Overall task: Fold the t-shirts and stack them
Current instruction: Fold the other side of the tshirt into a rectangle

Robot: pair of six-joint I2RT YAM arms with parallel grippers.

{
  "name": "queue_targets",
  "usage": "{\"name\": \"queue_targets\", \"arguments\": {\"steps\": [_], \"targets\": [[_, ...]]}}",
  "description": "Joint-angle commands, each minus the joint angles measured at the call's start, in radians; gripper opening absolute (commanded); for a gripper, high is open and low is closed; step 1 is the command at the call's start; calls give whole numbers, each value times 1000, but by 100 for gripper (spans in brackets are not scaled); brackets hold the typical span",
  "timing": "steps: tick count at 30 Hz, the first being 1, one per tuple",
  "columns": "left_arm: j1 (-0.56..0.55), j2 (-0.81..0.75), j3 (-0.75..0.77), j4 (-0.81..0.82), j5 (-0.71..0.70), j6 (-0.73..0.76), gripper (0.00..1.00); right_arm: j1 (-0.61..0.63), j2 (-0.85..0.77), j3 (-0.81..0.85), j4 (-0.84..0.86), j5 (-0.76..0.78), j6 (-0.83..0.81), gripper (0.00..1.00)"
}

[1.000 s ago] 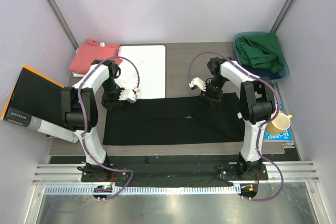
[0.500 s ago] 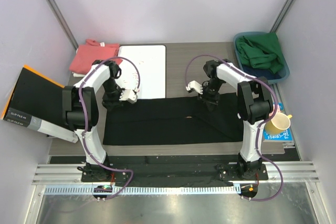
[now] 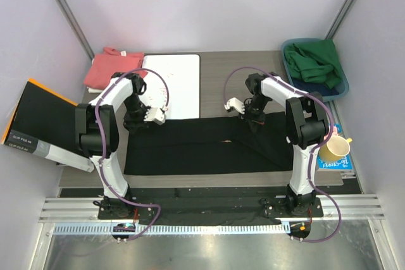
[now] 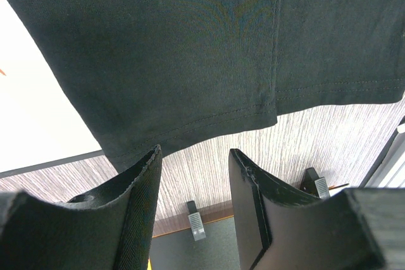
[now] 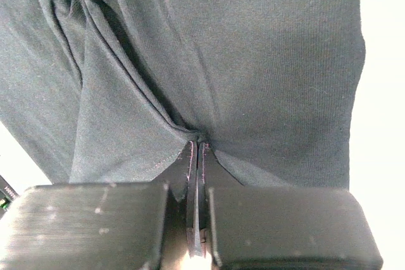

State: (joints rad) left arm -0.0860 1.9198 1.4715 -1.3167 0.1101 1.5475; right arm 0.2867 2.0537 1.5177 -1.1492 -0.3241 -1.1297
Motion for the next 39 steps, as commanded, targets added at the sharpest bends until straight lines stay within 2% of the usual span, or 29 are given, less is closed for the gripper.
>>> {"name": "queue_targets", "arguments": {"steps": [1,7,11,14,16,25,33,39], "targets": [[-8,-1,21,-7,25,2,47,12,-39,45,-93,-15,-16,1],[-15,1,15,-7,25,6,47,42,-78,62,-210,-27,-19,4],[-24,-1,9,-4,30,8,47,58,-112,35,-219,-18,-7,13],[-34,-4,0,0,31,11,47,62,-125,15,-205,-21,13,4],[-40,-5,-4,2,34,13,47,65,-144,-5,-195,-23,22,1],[-43,-7,-2,-13,16,34,47,127,-199,-48,-227,-78,56,1],[-43,-5,9,-32,-1,60,47,218,-248,-109,-207,-150,166,1],[-44,19,44,-47,-10,91,48,299,-291,-140,-184,-171,229,8]]}}
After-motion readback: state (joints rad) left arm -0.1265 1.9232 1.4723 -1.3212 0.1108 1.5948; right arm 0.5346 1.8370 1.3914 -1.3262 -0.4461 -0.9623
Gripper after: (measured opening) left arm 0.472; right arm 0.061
